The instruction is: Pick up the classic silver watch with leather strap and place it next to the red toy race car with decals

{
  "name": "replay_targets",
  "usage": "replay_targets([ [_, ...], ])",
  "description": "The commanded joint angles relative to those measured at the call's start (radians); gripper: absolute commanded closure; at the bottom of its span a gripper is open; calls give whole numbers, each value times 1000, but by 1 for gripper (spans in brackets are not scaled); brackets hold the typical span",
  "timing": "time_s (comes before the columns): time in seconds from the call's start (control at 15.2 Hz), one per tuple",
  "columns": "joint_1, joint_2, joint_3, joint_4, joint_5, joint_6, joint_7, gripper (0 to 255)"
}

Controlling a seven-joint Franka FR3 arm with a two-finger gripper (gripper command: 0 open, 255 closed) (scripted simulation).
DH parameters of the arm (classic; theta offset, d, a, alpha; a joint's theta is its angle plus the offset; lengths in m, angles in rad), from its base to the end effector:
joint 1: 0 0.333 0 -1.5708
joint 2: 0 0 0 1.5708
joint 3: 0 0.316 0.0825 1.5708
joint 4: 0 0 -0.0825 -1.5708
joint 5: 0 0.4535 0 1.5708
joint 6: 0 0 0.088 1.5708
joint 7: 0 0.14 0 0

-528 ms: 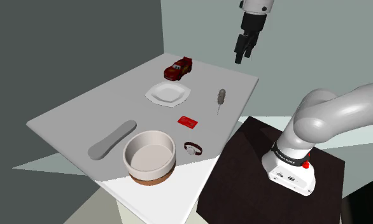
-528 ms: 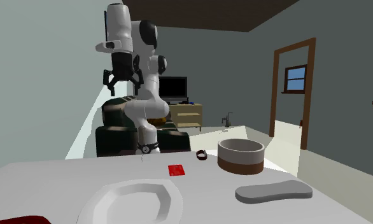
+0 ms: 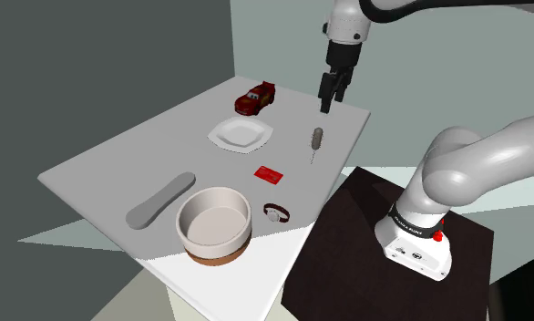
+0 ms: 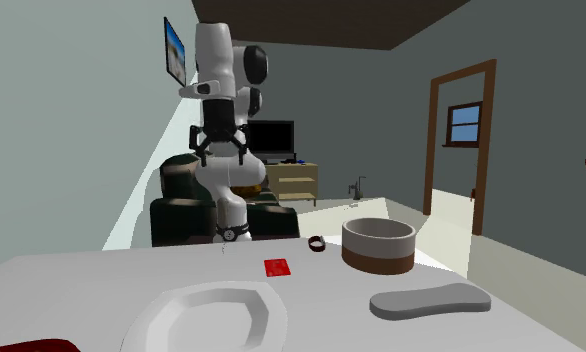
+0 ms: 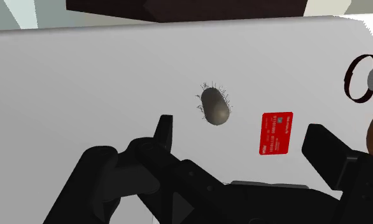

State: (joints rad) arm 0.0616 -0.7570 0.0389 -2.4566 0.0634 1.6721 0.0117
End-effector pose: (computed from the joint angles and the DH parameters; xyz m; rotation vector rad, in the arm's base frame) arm 0.3848 0.0475 0.5004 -3.1045 -0.1095 0.0459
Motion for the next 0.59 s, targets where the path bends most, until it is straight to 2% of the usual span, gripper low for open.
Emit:
replay_targets([
  [0.0,21,28,38,-13,28,32,33,0],
  [0.53,104,157,187,-41,125,161,154,0],
])
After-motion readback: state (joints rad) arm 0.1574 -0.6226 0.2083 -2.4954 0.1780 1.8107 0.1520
